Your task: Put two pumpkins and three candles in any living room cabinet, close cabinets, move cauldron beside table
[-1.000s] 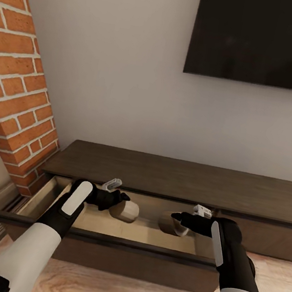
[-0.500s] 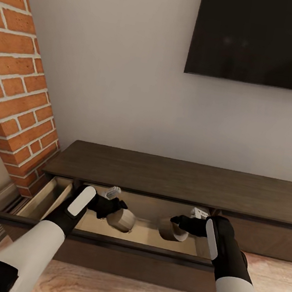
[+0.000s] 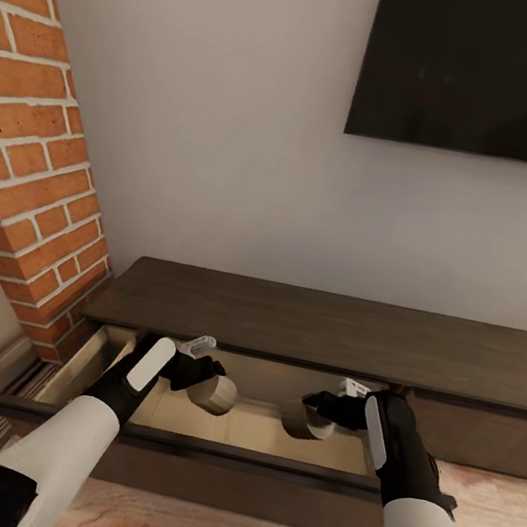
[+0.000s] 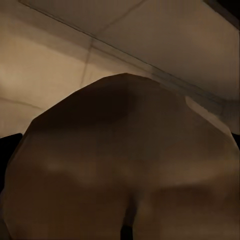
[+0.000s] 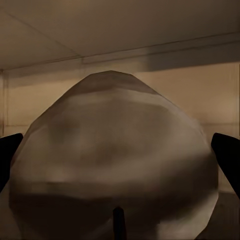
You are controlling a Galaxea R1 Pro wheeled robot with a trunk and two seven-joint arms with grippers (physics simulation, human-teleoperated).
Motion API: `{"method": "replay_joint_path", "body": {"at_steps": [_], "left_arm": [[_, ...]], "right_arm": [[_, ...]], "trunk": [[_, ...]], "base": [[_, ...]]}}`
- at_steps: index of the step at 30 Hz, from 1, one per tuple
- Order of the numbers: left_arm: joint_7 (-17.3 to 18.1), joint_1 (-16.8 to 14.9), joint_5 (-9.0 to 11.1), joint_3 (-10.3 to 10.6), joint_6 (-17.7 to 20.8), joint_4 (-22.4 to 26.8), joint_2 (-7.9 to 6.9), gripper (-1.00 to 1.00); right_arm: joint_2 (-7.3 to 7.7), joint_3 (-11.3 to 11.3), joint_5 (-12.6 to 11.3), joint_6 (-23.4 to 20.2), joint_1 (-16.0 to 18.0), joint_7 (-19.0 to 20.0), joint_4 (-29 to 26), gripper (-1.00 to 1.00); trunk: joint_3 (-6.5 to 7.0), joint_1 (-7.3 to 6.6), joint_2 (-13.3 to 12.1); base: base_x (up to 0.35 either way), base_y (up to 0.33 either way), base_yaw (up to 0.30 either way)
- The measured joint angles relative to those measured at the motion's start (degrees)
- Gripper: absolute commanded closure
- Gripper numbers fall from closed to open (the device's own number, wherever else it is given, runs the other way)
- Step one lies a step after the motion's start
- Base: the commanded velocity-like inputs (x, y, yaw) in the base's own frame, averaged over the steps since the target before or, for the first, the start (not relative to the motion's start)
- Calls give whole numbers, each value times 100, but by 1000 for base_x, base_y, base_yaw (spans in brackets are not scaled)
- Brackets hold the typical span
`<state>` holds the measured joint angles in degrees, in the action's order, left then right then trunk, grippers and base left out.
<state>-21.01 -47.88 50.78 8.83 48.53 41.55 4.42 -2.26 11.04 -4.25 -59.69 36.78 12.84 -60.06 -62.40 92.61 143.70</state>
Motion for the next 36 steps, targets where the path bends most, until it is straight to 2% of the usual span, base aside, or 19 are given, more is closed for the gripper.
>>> {"method": "replay_joint_path", "body": {"at_steps": [5, 11, 18, 30, 36], "left_arm": [[-1, -11, -20, 10, 16, -152, 7, 100], [-26, -7, -45, 32, 36, -320, 8, 100], [-57, -23, -28, 287, 2, -529, 21, 100], [-51, -25, -48, 359, -18, -549, 34, 100], [-43, -25, -29, 606, -28, -555, 85, 100]], "right_arm": [[-34, -9, 10, -2, 4, -6, 106, 100], [-91, -201, 13, -3, 15, -9, 321, 100], [-116, -269, 29, -1, 25, -15, 414, 100], [-120, -289, 21, -2, 21, -16, 422, 100], [-120, -295, 24, -3, 19, -16, 421, 100]], "trunk": [[0, 1, 0], [0, 1, 0], [0, 1, 0], [0, 1, 0], [0, -1, 0]], "base": [[44, 122, 0], [8, 21, 0], [20, 84, 0], [75, 202, 0], [96, 38, 0]]}}
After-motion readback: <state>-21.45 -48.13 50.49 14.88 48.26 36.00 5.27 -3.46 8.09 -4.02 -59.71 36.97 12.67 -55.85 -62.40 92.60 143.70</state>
